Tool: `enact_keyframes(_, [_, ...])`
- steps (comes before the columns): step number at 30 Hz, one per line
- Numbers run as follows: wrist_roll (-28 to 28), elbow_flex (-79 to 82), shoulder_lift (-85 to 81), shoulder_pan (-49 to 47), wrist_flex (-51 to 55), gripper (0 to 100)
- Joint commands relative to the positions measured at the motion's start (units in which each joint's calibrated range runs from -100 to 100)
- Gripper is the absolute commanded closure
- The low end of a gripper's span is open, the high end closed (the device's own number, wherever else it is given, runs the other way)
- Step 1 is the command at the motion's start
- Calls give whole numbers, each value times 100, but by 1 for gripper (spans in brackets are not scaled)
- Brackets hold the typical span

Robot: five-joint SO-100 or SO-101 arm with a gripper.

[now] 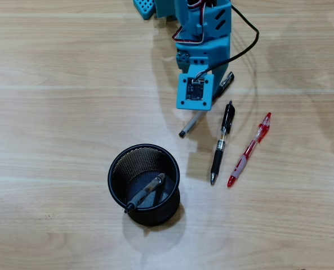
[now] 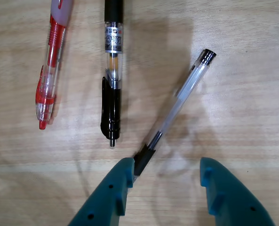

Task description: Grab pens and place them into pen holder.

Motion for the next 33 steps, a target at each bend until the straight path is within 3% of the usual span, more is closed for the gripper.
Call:
enact_keyframes(1, [-22,-200,-17,59,40,82])
enact_keyframes(26, [-58,-723,1587,41,-37,82])
enact_keyframes(33, [-307,-723,1915,-68,-46,82])
